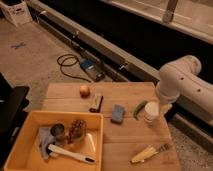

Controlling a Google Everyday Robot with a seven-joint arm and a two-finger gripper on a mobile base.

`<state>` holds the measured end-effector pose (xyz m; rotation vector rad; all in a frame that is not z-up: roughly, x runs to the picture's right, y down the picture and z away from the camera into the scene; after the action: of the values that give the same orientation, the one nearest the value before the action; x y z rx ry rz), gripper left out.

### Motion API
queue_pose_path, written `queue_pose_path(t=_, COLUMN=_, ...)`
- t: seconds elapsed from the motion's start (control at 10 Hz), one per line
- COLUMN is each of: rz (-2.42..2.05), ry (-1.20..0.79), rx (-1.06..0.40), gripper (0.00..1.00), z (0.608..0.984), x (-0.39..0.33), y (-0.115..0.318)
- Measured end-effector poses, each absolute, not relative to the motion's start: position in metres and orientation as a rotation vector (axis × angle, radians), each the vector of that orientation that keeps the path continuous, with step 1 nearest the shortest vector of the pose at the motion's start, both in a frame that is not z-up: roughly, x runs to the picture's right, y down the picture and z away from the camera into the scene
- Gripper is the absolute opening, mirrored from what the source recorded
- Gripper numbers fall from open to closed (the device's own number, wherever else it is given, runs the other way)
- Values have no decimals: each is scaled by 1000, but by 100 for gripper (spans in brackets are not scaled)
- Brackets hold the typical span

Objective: Place sponge in paper cup

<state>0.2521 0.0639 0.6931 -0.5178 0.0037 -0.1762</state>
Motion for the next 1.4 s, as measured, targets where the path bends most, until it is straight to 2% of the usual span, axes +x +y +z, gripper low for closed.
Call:
queue_pose_path(t=0.4, rz=-410, ry=-93, rx=-518, gripper=65, z=707, x=179, y=54)
queue_pose_path(t=0.6, rz=-501, ry=-144, rx=-523, gripper=65, z=713, x=152, y=62)
queue_pose_path(t=0.8, rz=-627, ry=-269, rx=-528, gripper=65, z=728, x=106, y=94)
queue_pose_path(t=1.0, rz=-604, ry=-340, rx=-516, gripper=65, z=725, x=95, y=116)
queue_pose_path(t=1.4, rz=-601, ry=-346, rx=-513, gripper=65, z=724, x=94, y=118)
